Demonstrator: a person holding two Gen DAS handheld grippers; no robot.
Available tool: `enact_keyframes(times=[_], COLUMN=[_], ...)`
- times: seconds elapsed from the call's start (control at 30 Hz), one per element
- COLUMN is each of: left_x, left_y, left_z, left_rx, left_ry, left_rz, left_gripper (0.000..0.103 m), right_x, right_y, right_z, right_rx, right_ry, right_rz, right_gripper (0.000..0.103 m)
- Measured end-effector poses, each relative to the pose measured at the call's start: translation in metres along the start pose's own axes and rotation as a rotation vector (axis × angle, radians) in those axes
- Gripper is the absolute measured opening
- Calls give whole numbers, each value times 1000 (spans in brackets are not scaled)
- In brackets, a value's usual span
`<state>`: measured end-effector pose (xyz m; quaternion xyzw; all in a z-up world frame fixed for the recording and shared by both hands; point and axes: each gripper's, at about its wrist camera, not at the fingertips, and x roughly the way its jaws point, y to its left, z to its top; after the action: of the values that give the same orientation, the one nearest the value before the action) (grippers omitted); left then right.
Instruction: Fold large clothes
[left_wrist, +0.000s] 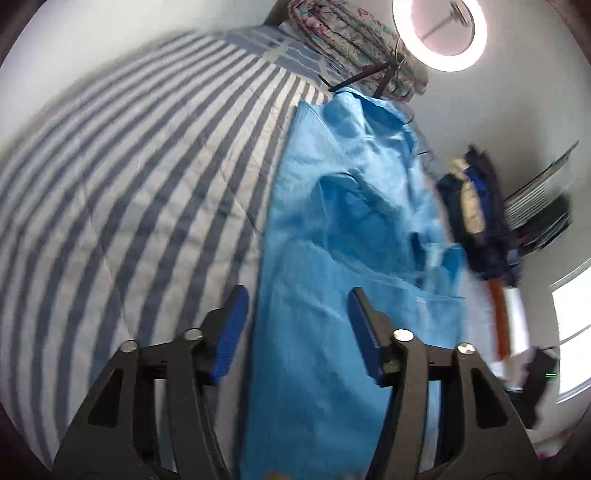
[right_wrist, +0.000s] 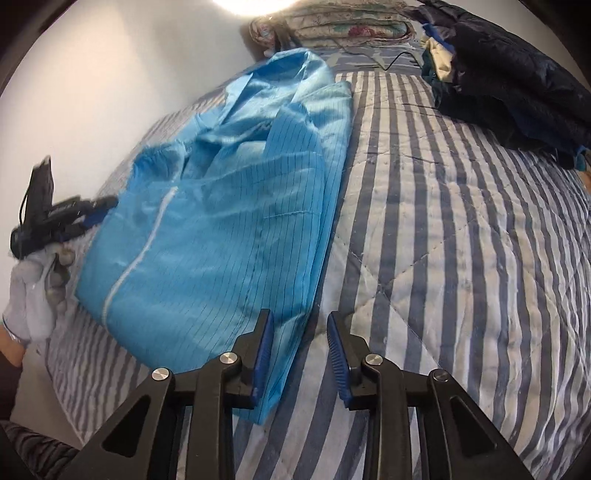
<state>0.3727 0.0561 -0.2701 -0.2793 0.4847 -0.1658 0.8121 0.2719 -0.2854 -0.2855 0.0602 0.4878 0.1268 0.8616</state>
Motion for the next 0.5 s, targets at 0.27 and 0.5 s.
enact_keyframes(times=[0.27, 0.5], left_x=[-18, -10], left_y=[20, 13], left_z=[-30, -35], left_rx=[-44, -6], left_ry=[74, 70], left_rz=[-60, -49], left_gripper=[73, 68], right_x=[-14, 6], right_y=[-21, -4], right_z=[3, 2], right_rx=[143, 108], right_ry=[-71, 24], right_rz=[167, 116], right_gripper=[34, 31])
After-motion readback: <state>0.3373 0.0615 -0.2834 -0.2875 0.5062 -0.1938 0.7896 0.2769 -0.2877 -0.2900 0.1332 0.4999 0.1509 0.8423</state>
